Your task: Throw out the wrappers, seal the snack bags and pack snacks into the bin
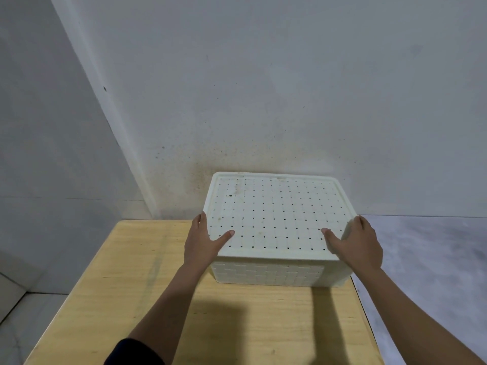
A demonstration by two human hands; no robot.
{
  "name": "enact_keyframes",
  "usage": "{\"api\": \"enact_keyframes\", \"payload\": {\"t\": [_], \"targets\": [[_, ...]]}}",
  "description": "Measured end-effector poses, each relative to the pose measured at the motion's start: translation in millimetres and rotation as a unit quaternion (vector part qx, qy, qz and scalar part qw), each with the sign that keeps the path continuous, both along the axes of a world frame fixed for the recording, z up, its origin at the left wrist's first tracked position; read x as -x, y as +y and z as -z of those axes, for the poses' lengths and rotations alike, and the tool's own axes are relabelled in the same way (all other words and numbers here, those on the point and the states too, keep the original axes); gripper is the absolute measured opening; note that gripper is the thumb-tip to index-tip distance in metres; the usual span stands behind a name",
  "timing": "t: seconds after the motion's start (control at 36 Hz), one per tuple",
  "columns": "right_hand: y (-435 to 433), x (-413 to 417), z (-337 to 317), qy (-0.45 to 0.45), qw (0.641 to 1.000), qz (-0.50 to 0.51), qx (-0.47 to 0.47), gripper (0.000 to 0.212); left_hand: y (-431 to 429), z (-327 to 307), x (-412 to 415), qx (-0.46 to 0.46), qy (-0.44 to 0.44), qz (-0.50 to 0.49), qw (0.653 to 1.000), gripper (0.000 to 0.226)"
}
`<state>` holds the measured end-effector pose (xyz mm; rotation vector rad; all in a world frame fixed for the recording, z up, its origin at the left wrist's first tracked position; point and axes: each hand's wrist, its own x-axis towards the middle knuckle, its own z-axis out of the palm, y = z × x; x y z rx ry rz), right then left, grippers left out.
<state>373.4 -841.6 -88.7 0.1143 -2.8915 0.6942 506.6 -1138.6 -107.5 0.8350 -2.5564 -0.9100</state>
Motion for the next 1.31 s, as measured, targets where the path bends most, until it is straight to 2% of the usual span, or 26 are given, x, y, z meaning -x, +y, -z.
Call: {"api": "enact_keyframes", "payload": {"t": [0.22,0.39,0.5,0.58,0.67,0.75,0.86,1.06,1.31], "targets": [[5,11,7,-0.013,0.999,-0.023,-0.020,0.057,3,9,7,0.005,-0.013,0.007,1.000,0.097],[6,14,11,-0.026,0.999,-0.023,-0.038,0.066,1,9,7,0.018,-0.022,0.015,0.999,0.093],[5,11,7,-0.047,0.996,-0.037,-0.062,0.077,3,7,8,0.083,-0.063,0.035,0.994,0.093],[3,7,5,-0.033,0.991,-0.076,-0.104,0.067,4,2,9,0.165,-0.120,0.065,0.977,0.094],[-5,-2,8,-0.031,0.984,-0.139,-0.105,0.071,11,-1,12,0.212,-0.131,0.127,0.960,0.100],[-19,-15,15,-0.036,0.973,-0.187,-0.128,0.082,36,0,18,0.197,-0.121,0.205,0.951,0.077],[-26,-23,20,-0.022,0.971,-0.199,-0.130,0.085,55,10,23,0.188,-0.109,0.194,0.957,0.062],[-27,-20,23,-0.019,0.976,-0.192,-0.102,0.079,51,10,23,0.197,-0.105,0.177,0.958,0.058],[-26,-19,19,-0.026,0.975,-0.196,-0.100,0.081,50,4,23,0.189,-0.112,0.180,0.959,0.058]]}}
